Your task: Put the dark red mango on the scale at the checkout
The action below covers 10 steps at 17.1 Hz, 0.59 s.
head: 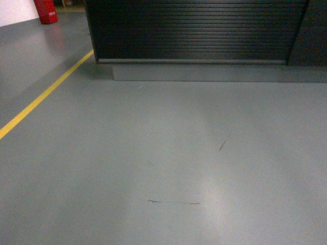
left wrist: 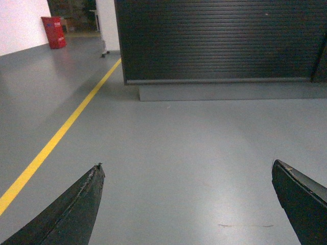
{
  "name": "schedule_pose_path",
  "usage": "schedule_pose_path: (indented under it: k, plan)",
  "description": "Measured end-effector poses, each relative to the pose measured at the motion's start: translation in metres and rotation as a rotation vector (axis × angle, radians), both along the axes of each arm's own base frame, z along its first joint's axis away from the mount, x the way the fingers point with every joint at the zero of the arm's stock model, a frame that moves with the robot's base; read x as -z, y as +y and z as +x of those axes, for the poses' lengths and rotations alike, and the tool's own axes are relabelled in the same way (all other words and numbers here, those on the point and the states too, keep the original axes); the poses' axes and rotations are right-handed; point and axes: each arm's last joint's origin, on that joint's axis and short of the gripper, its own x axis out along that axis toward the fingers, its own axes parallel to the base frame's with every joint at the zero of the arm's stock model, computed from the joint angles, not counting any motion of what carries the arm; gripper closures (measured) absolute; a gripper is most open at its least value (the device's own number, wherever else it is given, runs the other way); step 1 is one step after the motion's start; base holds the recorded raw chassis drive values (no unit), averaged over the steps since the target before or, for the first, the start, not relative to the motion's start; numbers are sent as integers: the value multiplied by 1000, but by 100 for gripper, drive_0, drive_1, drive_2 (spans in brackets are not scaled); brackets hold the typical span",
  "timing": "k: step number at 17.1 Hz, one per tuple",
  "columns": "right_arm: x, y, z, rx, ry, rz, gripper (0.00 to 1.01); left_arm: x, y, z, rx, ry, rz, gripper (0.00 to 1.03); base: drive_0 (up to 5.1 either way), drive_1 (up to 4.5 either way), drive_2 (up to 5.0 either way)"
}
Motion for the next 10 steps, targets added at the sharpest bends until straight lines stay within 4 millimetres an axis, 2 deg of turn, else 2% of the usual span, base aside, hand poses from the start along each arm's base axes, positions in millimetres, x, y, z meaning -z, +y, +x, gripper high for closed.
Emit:
schedule_pose_path:
  k: [10]
  plan:
    - [0,0,0,2,-1,0,3,0,0,0,0,-3,0,5,-2,429,-432]
